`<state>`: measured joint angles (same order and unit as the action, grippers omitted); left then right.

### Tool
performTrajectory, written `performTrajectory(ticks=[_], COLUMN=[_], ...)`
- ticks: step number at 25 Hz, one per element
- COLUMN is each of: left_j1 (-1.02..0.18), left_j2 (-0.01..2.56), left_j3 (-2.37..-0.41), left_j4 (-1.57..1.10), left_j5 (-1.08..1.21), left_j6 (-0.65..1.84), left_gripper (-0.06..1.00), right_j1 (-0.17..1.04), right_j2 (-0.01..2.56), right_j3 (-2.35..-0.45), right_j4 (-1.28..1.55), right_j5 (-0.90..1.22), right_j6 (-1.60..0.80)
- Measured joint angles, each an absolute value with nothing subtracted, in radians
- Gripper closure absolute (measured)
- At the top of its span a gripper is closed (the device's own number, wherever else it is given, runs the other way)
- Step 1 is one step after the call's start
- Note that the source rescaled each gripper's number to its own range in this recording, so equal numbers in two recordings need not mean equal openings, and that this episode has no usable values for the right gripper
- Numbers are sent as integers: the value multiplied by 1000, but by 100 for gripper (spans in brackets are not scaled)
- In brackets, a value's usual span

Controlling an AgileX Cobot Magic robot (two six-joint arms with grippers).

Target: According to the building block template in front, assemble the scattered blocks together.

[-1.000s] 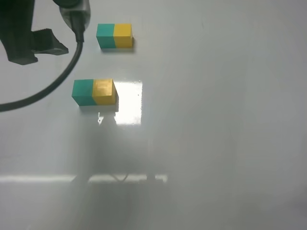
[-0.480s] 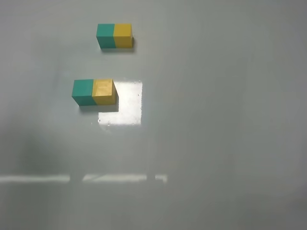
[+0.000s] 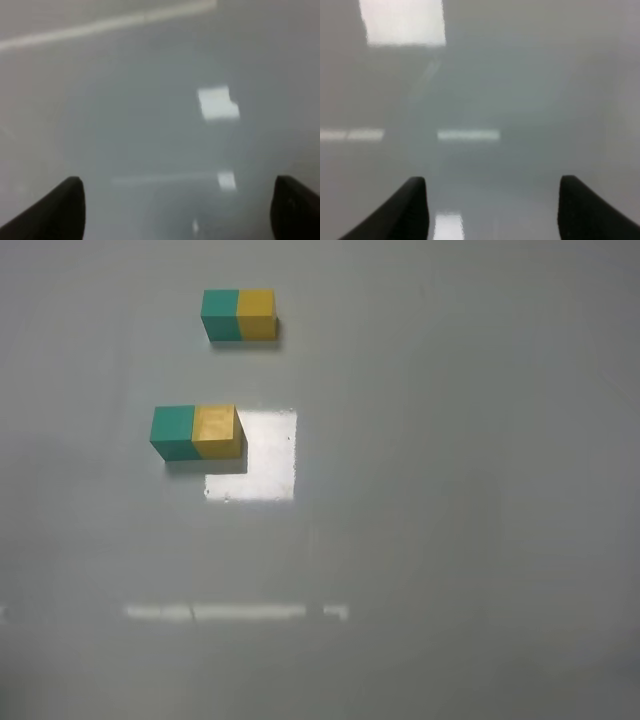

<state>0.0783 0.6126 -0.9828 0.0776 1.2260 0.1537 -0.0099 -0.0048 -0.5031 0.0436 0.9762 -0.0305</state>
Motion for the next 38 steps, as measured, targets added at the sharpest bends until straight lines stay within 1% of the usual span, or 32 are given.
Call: performTrajectory(ticks=[4, 6, 13, 23, 33, 38], left_j1=[188, 221, 224, 88, 80, 80], left_j2=[373, 266, 21, -5, -6, -6], left_j3=[-873, -827, -656, -540, -534, -501], left_j4=[8, -35, -108, -121, 0, 42], left_j5=[1221, 1209, 1164, 1138, 1121, 1064], left_j6=[153, 155, 172, 116, -40, -93], left_gripper=[23, 23, 23, 23, 23, 23], right_j1=[-10, -10, -10, -10, -10, -10], right_j2=[-5, -5, -5, -5, -5, -5], right_j3=[-503, -503, -503, -503, -503, -503], right_j4=[44, 44, 44, 44, 44, 44], right_j5=[976, 976, 976, 976, 976, 976], right_j6=[-31, -31, -31, -31, -31, -31])
